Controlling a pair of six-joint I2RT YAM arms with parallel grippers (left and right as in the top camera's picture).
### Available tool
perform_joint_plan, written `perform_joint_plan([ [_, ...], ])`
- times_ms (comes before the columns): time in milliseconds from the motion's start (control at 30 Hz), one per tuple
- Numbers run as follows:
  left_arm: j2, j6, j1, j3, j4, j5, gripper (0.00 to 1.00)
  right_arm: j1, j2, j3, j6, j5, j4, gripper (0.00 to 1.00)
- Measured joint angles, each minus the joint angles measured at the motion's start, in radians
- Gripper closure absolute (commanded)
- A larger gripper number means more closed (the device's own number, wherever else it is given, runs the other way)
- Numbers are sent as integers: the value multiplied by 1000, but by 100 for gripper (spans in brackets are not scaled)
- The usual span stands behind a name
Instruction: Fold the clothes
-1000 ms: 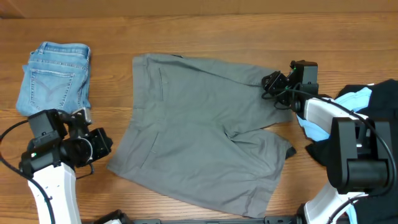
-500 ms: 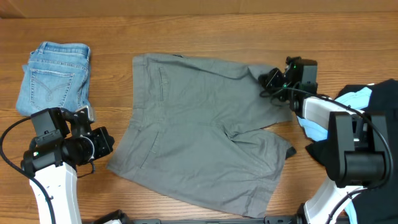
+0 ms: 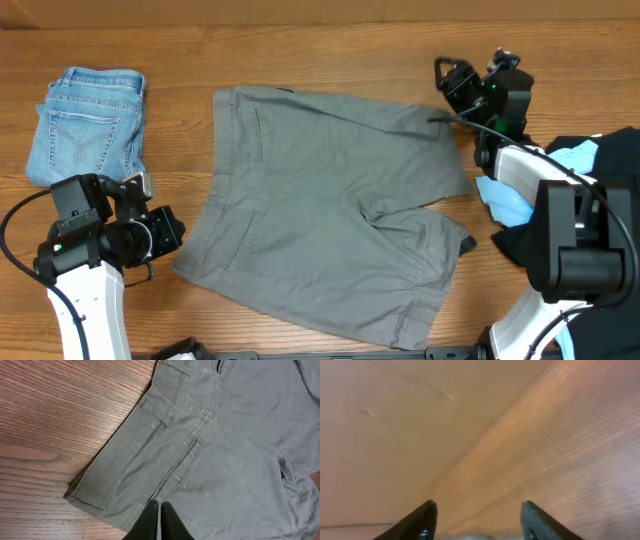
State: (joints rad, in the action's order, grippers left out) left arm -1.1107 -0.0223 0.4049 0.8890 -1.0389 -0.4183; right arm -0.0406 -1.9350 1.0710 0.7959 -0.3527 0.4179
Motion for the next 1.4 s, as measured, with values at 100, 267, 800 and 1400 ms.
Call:
perform_joint_plan([
  [100, 0, 0, 0, 0, -2, 0, 91, -6, 0, 1, -68, -46, -169, 46],
  [267, 0, 0, 0, 0, -3, 3, 91, -11, 0, -1, -160, -56, -447, 30],
  [800, 0, 0, 0, 0, -1, 3, 90, 44, -18, -2, -213, -10, -522, 68],
  [1400, 0, 0, 0, 0, -3, 3, 88, -26, -35, 63, 50, 64, 123, 37],
])
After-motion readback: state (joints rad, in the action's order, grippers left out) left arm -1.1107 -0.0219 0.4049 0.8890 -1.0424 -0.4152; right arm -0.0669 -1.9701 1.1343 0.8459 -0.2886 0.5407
